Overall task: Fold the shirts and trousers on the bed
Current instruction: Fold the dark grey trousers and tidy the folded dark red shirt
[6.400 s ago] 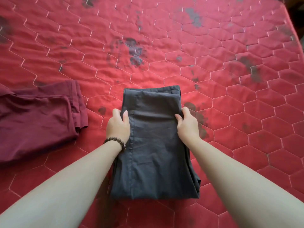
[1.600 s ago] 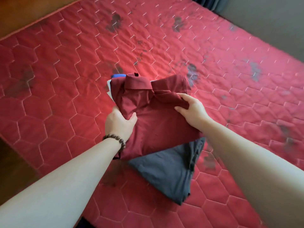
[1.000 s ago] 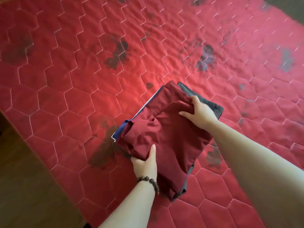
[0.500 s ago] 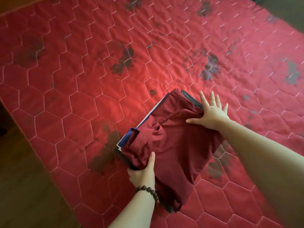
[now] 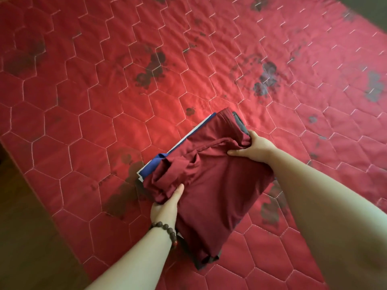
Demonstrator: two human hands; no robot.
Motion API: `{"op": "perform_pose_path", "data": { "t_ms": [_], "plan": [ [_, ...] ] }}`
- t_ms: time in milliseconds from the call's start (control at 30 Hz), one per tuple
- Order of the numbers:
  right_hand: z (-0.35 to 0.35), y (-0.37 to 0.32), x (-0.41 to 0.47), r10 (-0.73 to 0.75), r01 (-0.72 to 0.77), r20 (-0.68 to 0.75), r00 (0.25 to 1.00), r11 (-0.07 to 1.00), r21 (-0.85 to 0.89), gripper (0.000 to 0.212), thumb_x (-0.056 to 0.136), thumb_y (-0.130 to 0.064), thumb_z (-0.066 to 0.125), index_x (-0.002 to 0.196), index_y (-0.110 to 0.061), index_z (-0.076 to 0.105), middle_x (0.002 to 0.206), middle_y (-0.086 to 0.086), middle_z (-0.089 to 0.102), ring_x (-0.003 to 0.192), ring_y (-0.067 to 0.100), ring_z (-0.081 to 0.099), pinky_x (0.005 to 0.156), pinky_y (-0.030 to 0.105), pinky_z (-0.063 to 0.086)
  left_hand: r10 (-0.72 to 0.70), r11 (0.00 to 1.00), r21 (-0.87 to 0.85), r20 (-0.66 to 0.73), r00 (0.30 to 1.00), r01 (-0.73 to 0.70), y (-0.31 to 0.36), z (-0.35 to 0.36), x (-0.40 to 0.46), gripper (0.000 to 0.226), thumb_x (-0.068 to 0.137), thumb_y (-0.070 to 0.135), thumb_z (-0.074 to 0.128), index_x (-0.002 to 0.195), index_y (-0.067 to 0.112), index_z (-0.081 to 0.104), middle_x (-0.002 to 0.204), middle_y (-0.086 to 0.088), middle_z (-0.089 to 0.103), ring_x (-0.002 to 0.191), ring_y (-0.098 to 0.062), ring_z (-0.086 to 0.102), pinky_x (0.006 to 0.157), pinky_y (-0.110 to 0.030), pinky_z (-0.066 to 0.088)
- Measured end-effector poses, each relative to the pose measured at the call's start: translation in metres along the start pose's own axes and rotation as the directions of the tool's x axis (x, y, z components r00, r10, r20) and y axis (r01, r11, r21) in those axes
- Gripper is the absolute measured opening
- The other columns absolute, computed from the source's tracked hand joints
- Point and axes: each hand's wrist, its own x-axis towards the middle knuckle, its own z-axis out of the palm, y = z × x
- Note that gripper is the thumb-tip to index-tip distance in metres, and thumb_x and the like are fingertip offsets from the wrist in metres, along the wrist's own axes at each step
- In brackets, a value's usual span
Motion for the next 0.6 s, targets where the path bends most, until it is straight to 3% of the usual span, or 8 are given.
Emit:
{"op": "perform_pose_path", "data": {
  "t_ms": [100,200,300,400,500,533,567,600],
  "plan": [
    [0.015,0.003,-0.027,0.096,-0.092,-0.045,0.994,0.992,0.084,0.126,0.034,-0.088,0.064,0.141,-0.029,0.031,0.133,-0.002,0.055,0.122,0.026,0.053,0.100,0.045,0.043,0.156,0.980,0.123,0.027,0.987,-0.158,0.027,-0.011,0.005,0.046,0.052,0.047,0.090,0.083,0.019,0.072,0.088,0.004,0.073,0.087,-0.020,0.069,0.091,-0.040,0.053],
    [0.048,0.007,-0.057,0.253,-0.226,-0.108,0.961,0.951,0.210,0.130,0.032,-0.093,0.055,0.140,-0.025,0.031,0.132,0.004,0.056,0.121,0.030,0.053,0.101,0.050,0.041,0.286,0.908,0.282,0.121,0.951,-0.309,0.078,-0.022,0.022,0.048,0.054,0.046,0.089,0.089,0.016,0.075,0.088,0.002,0.074,0.087,-0.018,0.069,0.091,-0.038,0.053],
    [0.096,-0.001,-0.080,0.458,-0.379,-0.136,0.879,0.842,0.383,0.130,0.034,-0.093,0.051,0.137,-0.017,0.029,0.131,0.013,0.055,0.120,0.036,0.052,0.101,0.052,0.040,0.373,0.736,0.500,0.265,0.889,-0.458,0.133,-0.022,0.039,0.051,0.061,0.050,0.085,0.097,0.017,0.073,0.094,0.003,0.071,0.092,-0.018,0.065,0.088,-0.031,0.049],
    [0.129,-0.018,-0.094,0.563,-0.447,-0.125,0.817,0.755,0.480,0.123,0.049,-0.089,0.056,0.140,-0.013,0.023,0.134,0.018,0.051,0.123,0.038,0.049,0.102,0.053,0.037,0.348,0.562,0.637,0.396,0.850,-0.527,0.169,-0.020,0.054,0.056,0.064,0.055,0.080,0.106,0.019,0.071,0.103,0.000,0.070,0.101,-0.020,0.063,0.085,-0.027,0.044],
    [0.122,-0.029,-0.100,0.596,-0.465,-0.108,0.796,0.715,0.521,0.126,0.055,-0.087,0.057,0.147,-0.014,0.015,0.140,0.018,0.045,0.129,0.038,0.043,0.105,0.055,0.033,0.382,0.365,0.757,0.410,0.828,-0.543,0.176,-0.023,0.053,0.092,0.049,0.084,0.066,0.117,0.022,0.065,0.117,-0.005,0.067,0.113,-0.025,0.060,0.089,-0.032,0.045],
    [0.118,-0.032,-0.103,0.598,-0.470,-0.134,0.791,0.732,0.493,0.124,0.061,-0.085,0.056,0.150,-0.014,0.008,0.145,0.019,0.038,0.134,0.037,0.037,0.108,0.056,0.029,0.487,0.302,0.788,0.356,0.797,-0.536,0.174,-0.025,0.049,0.100,0.051,0.087,0.061,0.124,0.019,0.058,0.123,-0.007,0.062,0.119,-0.028,0.055,0.093,-0.037,0.044],
    [0.114,-0.036,-0.108,0.574,-0.445,-0.235,0.784,0.784,0.432,0.118,0.069,-0.080,0.054,0.152,-0.013,0.003,0.150,0.020,0.030,0.139,0.036,0.029,0.111,0.057,0.023,0.639,0.236,0.787,0.316,0.702,-0.569,0.169,-0.026,0.042,0.096,0.062,0.082,0.059,0.130,0.015,0.051,0.128,-0.010,0.056,0.123,-0.031,0.050,0.097,-0.042,0.041],
    [0.111,-0.041,-0.113,0.486,-0.362,-0.424,0.764,0.867,0.342,0.107,0.079,-0.071,0.053,0.152,-0.010,0.005,0.153,0.022,0.025,0.142,0.036,0.022,0.114,0.057,0.017,0.800,0.139,0.747,0.302,0.518,-0.650,0.164,-0.028,0.035,0.081,0.076,0.070,0.056,0.130,0.011,0.049,0.127,-0.013,0.053,0.123,-0.033,0.047,0.099,-0.046,0.038]
  ]
}}
